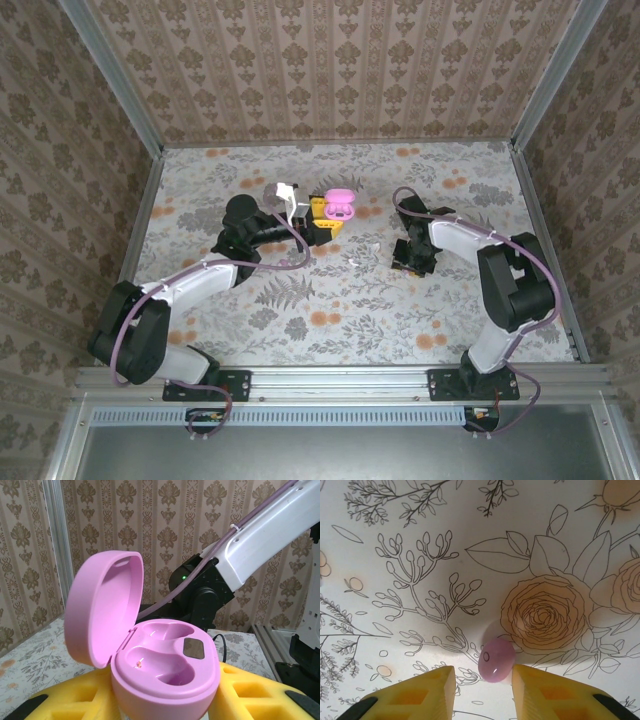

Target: Insert the wireless bluetooth earbuds into the charging case

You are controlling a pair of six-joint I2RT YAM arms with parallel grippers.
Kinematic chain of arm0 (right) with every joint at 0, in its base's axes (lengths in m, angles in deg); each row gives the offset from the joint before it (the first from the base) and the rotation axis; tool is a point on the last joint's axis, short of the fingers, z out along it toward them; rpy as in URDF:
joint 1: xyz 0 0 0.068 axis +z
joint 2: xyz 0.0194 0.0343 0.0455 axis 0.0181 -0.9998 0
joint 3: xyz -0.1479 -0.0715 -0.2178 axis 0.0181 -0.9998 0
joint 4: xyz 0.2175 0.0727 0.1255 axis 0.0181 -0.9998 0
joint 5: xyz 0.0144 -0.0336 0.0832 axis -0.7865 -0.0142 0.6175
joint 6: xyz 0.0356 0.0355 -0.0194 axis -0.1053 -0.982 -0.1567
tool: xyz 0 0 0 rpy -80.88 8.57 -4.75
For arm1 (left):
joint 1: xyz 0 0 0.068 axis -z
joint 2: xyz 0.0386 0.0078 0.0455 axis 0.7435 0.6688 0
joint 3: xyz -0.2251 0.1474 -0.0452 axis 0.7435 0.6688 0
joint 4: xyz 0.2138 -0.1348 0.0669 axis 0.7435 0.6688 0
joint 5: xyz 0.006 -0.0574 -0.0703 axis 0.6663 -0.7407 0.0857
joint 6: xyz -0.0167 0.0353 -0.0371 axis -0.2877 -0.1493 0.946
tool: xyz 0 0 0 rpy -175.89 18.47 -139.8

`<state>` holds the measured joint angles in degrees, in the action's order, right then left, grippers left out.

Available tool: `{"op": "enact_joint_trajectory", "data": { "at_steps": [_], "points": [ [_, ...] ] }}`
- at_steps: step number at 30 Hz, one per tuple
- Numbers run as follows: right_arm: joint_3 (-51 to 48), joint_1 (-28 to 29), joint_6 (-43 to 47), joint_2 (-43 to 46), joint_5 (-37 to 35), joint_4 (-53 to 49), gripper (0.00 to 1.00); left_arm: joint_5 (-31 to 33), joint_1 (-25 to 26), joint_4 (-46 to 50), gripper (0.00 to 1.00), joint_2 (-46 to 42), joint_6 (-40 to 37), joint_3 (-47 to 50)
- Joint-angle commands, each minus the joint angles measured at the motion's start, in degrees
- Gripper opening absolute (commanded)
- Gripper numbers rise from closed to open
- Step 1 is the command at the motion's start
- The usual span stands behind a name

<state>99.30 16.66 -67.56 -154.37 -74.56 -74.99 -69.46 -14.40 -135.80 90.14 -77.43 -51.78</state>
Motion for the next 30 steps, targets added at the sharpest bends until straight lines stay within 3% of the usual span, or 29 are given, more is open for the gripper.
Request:
{"op": "enact_joint_trajectory", "data": {
  "at_steps": [1,12,30],
  "points": [
    [1.6,0.3,0.1,-1.3,-2.8,-1.2,0.37,-1.1,-0.3,-0.6,0.42,-0.6,-0.7,-0.9],
    [3.5,0.3,1.5,-3.3,-4.6,-1.8,0.31,-1.2,-0.3,-0.2,0.43,-0.4,-0.6,-1.4],
    [4.3,0.4,4.4,-3.7,-3.8,-4.2,0.30,-1.1,-0.3,0.1,0.42,-0.2,-0.7,-1.5]
  ]
}}
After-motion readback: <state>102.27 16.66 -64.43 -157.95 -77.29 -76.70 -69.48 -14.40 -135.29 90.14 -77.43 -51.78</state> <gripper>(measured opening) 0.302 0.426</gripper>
